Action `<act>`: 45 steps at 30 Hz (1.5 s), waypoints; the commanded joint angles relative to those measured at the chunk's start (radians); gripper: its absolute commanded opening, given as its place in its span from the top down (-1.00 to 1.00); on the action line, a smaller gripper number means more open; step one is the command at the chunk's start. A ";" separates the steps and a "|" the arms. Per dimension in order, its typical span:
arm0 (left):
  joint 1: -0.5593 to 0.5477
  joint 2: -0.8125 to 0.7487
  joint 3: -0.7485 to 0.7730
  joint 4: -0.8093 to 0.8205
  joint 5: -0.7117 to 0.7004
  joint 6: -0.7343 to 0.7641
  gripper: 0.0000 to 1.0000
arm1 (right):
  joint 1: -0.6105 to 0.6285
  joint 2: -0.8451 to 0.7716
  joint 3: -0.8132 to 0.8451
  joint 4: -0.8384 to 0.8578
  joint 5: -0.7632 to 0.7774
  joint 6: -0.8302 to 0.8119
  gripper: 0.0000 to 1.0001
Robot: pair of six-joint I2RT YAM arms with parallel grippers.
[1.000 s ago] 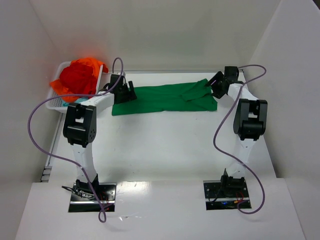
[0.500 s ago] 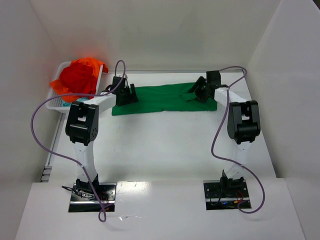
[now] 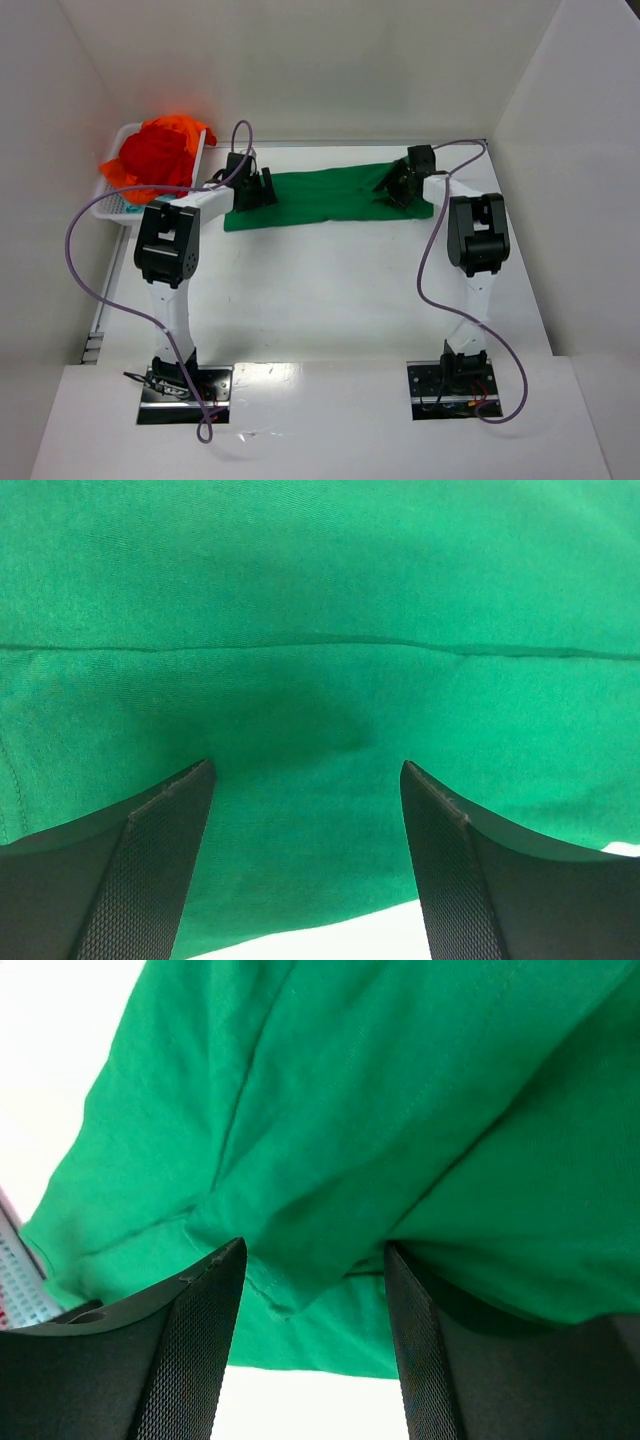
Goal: Fold and stack the t-shirts
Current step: Fold the other side of the tshirt into a rectangle, then rotate the tshirt 90 degrees
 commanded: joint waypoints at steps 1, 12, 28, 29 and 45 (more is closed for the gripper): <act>0.006 0.027 0.032 0.003 0.011 0.021 -0.65 | 0.006 0.041 0.087 0.031 0.015 0.007 -0.25; 0.024 0.060 0.054 -0.029 0.047 0.031 -0.65 | 0.006 0.104 0.197 0.013 0.025 0.007 -0.25; 0.015 0.050 0.104 -0.191 0.072 0.043 -0.50 | 0.006 0.112 0.226 -0.047 0.092 -0.027 -0.19; 0.001 0.050 0.104 -0.213 0.060 0.043 -0.52 | 0.006 0.112 0.216 -0.047 0.092 -0.027 -0.22; -0.154 -0.048 -0.104 -0.355 0.000 0.004 -0.59 | -0.005 0.049 0.151 -0.036 0.092 -0.056 -0.26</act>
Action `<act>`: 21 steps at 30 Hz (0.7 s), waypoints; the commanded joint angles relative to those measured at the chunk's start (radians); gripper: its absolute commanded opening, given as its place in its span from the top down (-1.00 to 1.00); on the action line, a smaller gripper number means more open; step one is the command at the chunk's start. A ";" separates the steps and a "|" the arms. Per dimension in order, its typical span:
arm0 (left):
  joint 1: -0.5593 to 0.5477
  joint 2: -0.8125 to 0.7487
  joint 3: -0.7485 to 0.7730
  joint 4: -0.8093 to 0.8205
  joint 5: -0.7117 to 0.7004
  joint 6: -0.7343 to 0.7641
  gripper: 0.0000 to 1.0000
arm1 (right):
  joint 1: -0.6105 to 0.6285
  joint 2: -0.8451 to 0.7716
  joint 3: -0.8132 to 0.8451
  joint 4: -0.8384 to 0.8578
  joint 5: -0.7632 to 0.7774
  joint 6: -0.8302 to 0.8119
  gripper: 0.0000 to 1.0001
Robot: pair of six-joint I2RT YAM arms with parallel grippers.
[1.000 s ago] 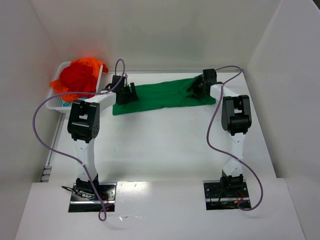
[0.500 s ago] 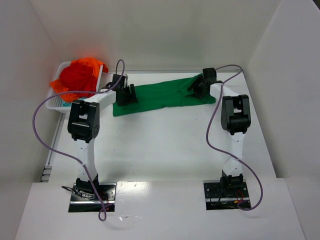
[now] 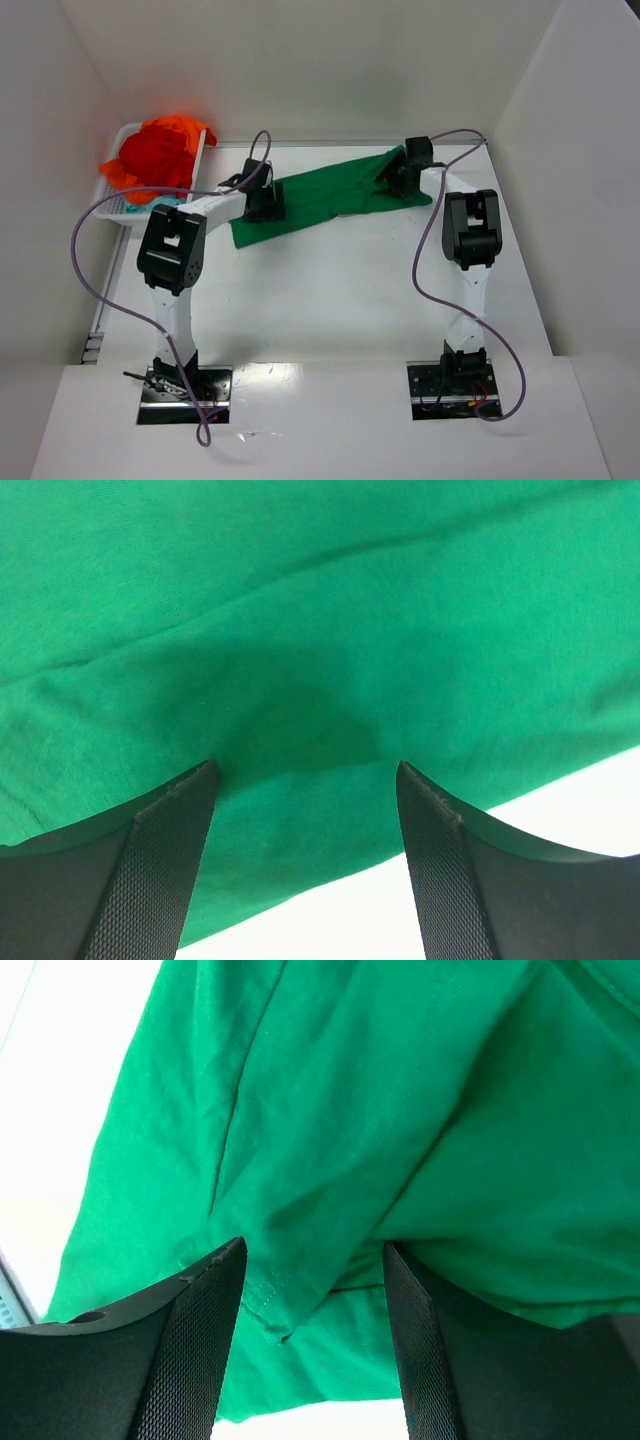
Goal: Fold and stack the t-shirts
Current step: Rotate the tshirt 90 degrees
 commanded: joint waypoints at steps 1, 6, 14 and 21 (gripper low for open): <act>-0.074 -0.019 -0.104 -0.185 0.070 -0.052 -0.59 | -0.013 -0.060 -0.028 -0.003 0.027 -0.022 -0.26; -0.209 -0.112 -0.197 -0.234 0.102 -0.091 -0.59 | -0.023 -0.092 -0.068 -0.003 0.018 -0.031 -0.26; -0.410 -0.215 -0.354 -0.262 0.208 -0.179 -0.53 | -0.023 -0.127 -0.140 0.035 0.018 -0.053 -0.26; -0.562 -0.237 -0.355 -0.263 0.326 -0.170 -0.53 | -0.023 -0.079 -0.096 0.035 0.008 -0.072 -0.29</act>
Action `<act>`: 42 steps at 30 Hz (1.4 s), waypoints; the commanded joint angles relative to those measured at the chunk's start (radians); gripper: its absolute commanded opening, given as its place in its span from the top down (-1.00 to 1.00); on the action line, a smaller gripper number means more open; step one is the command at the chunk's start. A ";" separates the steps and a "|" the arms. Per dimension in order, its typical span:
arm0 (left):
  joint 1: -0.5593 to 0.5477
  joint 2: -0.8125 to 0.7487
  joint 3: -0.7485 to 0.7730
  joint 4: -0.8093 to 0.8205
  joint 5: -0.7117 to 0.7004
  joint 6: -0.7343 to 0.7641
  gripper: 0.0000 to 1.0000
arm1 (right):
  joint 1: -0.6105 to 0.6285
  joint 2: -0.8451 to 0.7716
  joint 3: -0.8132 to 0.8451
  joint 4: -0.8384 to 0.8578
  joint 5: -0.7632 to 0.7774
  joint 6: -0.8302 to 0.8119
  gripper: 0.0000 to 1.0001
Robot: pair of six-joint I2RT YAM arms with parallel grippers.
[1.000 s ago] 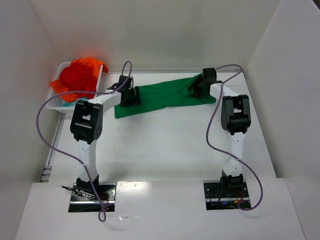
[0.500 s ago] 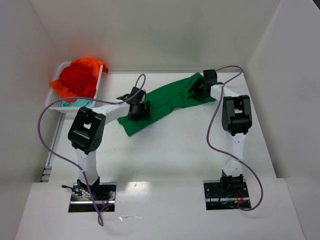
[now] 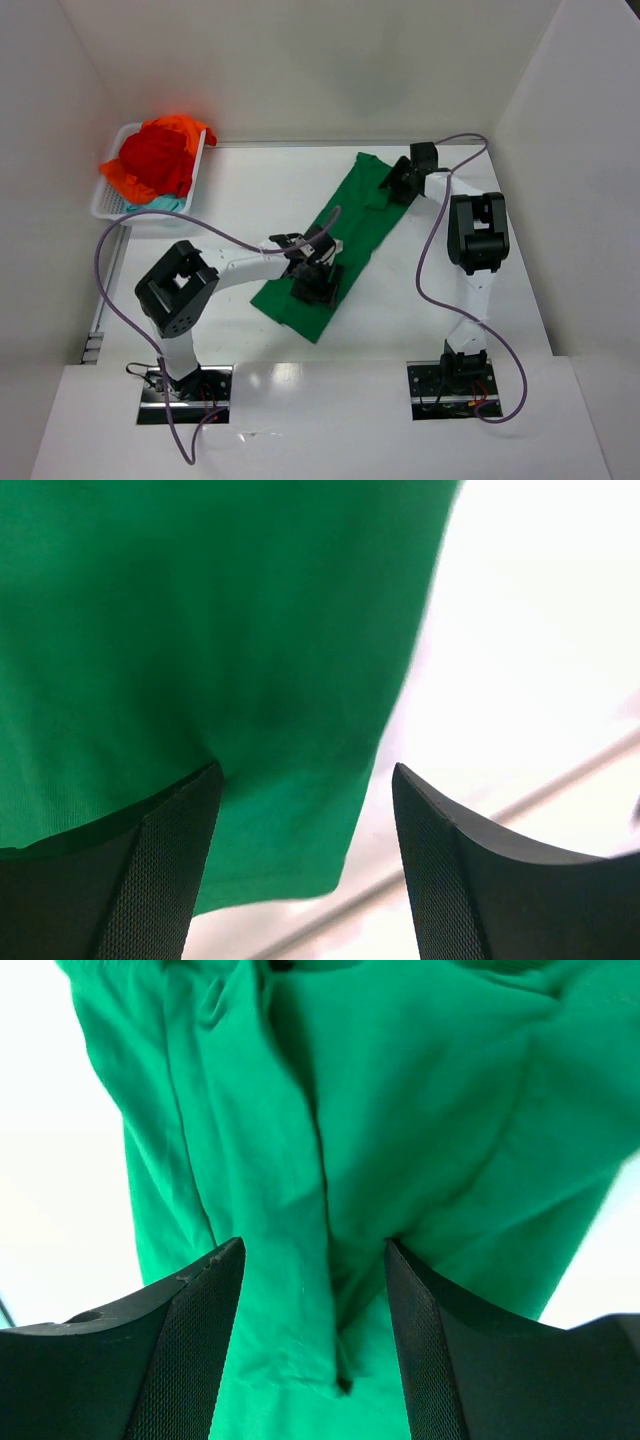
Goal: Fold and stack the t-shirts
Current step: Rotate the tshirt 90 degrees
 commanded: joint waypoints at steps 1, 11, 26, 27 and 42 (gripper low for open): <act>-0.074 0.024 -0.023 -0.087 0.131 -0.028 -0.53 | -0.007 0.009 0.054 0.013 0.010 -0.031 -0.29; -0.136 0.112 0.075 0.018 0.165 -0.039 -0.58 | 0.070 0.095 0.158 0.004 -0.025 -0.021 -0.29; -0.136 0.225 0.196 0.143 0.239 -0.049 -0.60 | 0.146 0.282 0.407 -0.050 -0.100 -0.001 -0.29; -0.136 0.225 0.196 0.143 0.227 -0.049 -0.60 | 0.146 0.282 0.436 -0.059 -0.100 -0.010 -0.29; -0.125 -0.206 0.118 0.008 -0.103 -0.089 -0.79 | 0.146 -0.060 0.283 -0.025 -0.109 -0.061 -0.55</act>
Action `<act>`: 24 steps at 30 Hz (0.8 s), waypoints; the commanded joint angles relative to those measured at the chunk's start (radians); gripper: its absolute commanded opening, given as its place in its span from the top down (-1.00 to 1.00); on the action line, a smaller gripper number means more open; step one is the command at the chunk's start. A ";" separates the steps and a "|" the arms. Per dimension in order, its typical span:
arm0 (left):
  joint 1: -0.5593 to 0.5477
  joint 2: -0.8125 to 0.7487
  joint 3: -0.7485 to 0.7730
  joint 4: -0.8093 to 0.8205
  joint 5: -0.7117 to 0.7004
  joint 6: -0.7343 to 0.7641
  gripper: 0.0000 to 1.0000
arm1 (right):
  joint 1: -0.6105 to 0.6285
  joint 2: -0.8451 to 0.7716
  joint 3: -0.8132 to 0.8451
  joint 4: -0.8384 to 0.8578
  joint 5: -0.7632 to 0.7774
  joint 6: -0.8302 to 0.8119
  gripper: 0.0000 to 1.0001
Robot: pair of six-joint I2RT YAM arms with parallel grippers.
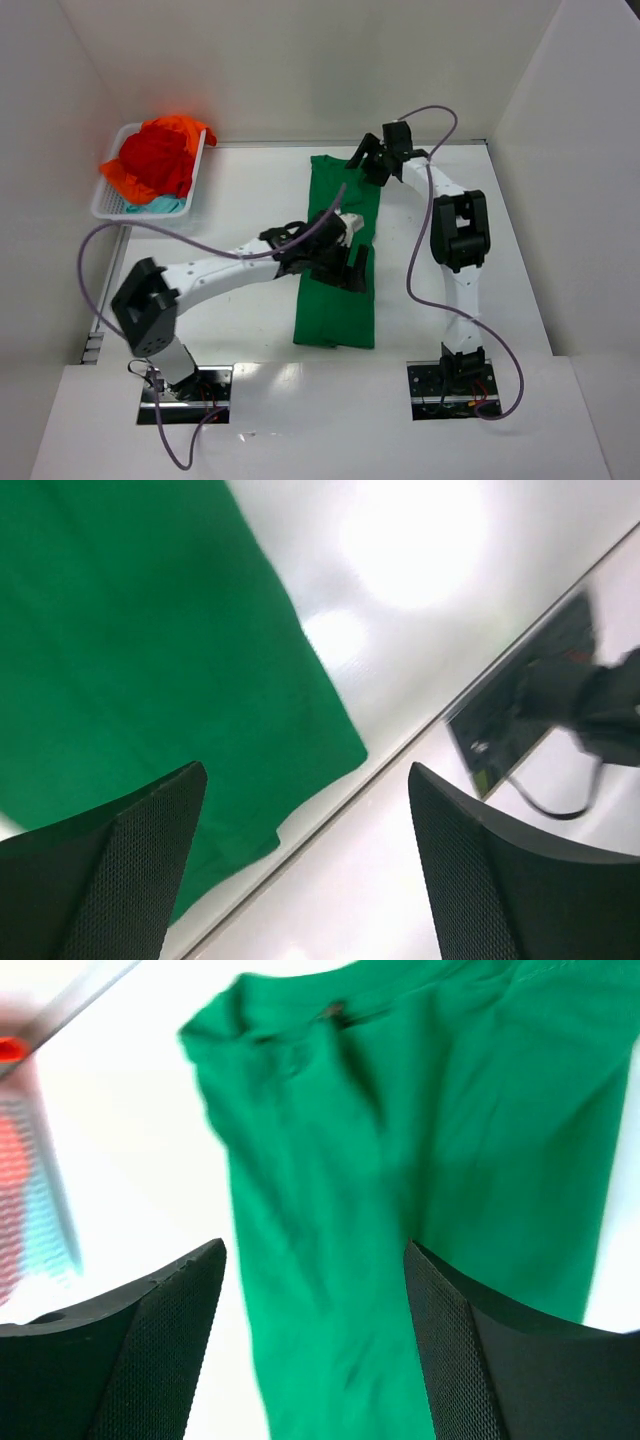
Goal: Fold and stack the t-shirts
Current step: Rotate the tshirt 90 degrees
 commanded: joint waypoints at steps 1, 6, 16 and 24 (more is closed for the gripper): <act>0.017 -0.170 -0.075 -0.010 -0.163 -0.037 -0.79 | 0.011 -0.215 -0.053 0.049 -0.010 -0.020 -0.55; 0.026 -0.203 -0.198 0.022 -0.200 -0.091 -0.82 | 0.020 -0.253 -0.152 0.014 -0.010 -0.030 -0.55; 0.026 -0.077 -0.263 0.128 -0.124 -0.155 -0.79 | 0.029 -0.233 -0.317 0.066 0.010 -0.062 -0.55; 0.026 0.004 -0.245 0.128 -0.085 -0.155 -0.77 | 0.029 -0.154 -0.263 0.066 0.020 -0.080 -0.55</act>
